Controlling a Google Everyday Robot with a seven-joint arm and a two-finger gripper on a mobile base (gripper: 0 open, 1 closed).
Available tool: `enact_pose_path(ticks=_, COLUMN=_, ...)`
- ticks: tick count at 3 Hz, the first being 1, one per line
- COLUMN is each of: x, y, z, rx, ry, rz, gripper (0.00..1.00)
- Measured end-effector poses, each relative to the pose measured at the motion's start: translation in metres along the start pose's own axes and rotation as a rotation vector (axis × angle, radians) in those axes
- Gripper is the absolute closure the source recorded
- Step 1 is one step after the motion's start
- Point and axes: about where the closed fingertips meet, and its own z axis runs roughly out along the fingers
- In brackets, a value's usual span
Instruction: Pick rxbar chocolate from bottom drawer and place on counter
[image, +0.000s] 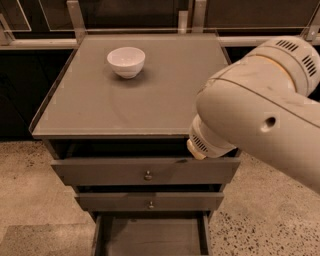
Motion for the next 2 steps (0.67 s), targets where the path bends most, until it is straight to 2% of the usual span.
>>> enact_pose_path(ticks=1, x=-0.007, y=-0.011, z=-0.026, rx=0.065, ry=-0.006, rz=0.010, gripper=1.00)
enact_pose_path(ticks=2, x=-0.027, y=-0.028, z=-0.050, rx=0.135, ry=-0.031, rz=-0.017, gripper=1.00)
